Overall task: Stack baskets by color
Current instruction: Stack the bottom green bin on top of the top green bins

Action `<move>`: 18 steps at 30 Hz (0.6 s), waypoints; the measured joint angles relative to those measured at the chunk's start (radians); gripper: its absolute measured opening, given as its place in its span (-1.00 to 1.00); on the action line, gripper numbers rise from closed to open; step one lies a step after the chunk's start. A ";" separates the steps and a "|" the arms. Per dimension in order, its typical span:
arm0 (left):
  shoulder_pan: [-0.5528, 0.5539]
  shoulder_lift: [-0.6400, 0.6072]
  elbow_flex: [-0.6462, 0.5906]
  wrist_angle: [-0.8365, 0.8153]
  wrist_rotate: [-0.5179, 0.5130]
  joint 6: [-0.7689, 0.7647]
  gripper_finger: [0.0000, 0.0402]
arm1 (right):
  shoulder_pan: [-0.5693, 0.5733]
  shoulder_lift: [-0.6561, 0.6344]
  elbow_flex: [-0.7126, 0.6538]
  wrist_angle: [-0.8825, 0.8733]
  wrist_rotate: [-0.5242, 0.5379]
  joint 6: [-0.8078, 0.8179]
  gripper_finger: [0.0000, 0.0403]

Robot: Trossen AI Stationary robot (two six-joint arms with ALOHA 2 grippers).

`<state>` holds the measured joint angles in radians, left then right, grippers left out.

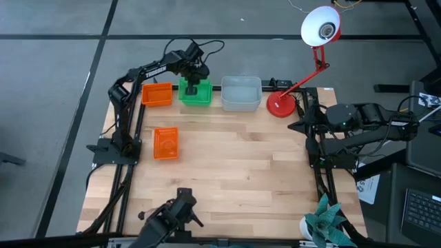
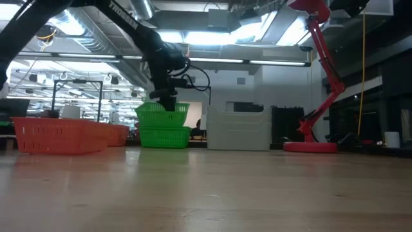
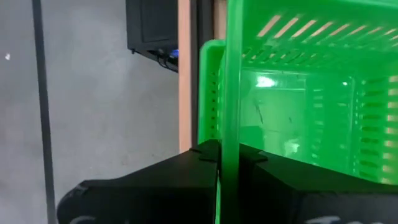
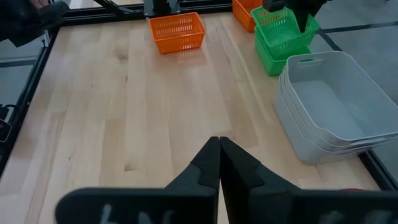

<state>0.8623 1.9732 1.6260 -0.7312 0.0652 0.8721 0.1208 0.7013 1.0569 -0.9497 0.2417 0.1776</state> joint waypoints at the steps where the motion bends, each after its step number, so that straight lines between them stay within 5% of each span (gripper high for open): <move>1: 0.000 0.003 0.000 0.011 0.002 0.003 -1.00 | 0.000 0.000 0.000 0.000 0.000 0.000 -0.96; 18: 0.013 0.063 0.000 0.029 0.083 0.029 -1.00 | 0.000 0.000 0.000 -0.004 0.000 0.002 -0.96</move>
<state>0.8749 2.0366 1.6260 -0.7025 0.1482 0.9012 0.1208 0.7016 1.0573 -0.9534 0.2420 0.1791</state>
